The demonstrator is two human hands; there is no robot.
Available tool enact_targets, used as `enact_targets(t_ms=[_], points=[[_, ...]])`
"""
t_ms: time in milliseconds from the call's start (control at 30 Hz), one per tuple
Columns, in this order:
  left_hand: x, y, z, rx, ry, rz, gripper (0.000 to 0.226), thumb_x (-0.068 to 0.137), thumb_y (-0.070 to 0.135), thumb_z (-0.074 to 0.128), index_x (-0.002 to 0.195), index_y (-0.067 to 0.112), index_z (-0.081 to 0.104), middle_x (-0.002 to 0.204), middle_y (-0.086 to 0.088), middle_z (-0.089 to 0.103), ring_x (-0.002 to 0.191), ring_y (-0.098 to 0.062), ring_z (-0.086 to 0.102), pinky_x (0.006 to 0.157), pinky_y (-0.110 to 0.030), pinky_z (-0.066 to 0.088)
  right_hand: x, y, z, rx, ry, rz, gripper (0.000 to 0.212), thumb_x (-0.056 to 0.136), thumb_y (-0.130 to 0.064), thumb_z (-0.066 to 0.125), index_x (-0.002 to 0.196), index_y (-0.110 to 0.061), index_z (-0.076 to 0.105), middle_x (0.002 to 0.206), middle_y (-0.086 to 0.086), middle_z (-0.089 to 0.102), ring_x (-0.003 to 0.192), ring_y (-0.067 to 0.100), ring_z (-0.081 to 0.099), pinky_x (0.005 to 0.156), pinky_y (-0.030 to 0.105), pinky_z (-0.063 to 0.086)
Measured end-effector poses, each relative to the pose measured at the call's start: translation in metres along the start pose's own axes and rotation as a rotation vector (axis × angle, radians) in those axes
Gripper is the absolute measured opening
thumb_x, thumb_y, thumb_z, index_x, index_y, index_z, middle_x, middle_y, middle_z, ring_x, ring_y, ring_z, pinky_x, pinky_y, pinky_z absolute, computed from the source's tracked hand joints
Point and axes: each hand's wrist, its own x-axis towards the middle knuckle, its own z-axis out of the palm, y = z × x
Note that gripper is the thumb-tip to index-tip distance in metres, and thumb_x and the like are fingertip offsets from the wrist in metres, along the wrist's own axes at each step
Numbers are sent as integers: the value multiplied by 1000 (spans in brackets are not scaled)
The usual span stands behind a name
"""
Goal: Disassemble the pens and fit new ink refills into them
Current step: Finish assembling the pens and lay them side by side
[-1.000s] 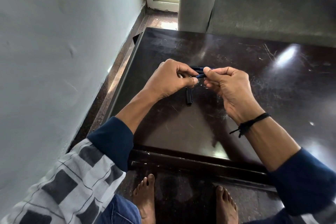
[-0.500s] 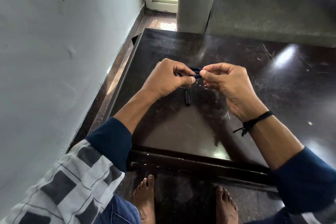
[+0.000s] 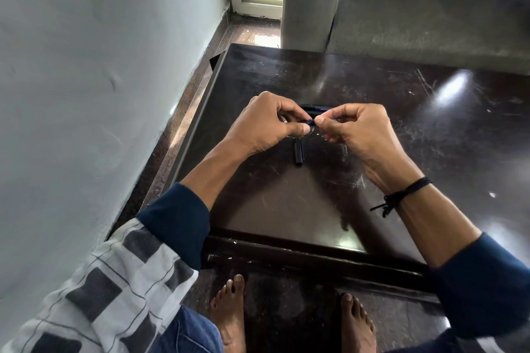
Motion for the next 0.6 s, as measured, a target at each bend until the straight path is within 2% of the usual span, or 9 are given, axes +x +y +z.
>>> enact_targets(t_ms=[100,167,267,333,400,533,600], points=[[0,-1,0,-2,-1,11,18,77,25,86,93,27,81,76,12,75,68,1,64,71,-21,50,1,4,3,-66,23,8,31,89,-38,78,71,-13,75,58,-1,69,53,6,59,52,17,47],[0,0,1,-5,-5,13,18,77,25,86,94,26,81,77,11,76,68,2,64,70,-20,49,1,4,4,-66,35,14,38,89,-48,77,71,-14,75,60,0,70,53,6,59,51,17,47],[0,0,-1,-19,-4,-4,19,77,23,86,95,23,81,79,7,77,74,-9,69,74,-30,55,1,1,2,18,16,-6,28,82,-42,85,83,-15,77,69,3,74,59,8,64,55,19,51],[1,0,-1,-18,0,-11,19,77,23,86,95,23,81,79,6,77,78,-14,71,77,-34,57,2,2,1,34,-1,-22,18,81,-29,87,82,-14,77,69,2,73,61,11,64,57,21,52],[1,0,0,-14,-1,-14,18,77,23,86,95,23,81,78,7,76,77,-13,71,78,-35,57,2,4,2,6,2,-20,15,84,-24,85,78,-14,76,65,0,72,59,10,62,55,20,51],[0,0,2,-23,-6,-20,18,77,24,85,95,24,81,77,9,75,71,-5,66,77,-31,54,2,6,3,-98,57,-14,32,86,-43,79,72,-15,75,58,-1,70,52,6,58,50,19,46],[1,1,1,-27,-6,-22,18,77,23,85,95,24,81,78,8,76,72,-8,68,76,-32,55,2,4,3,-70,63,-29,32,84,-46,80,74,-16,76,62,0,72,54,6,60,52,20,48]])
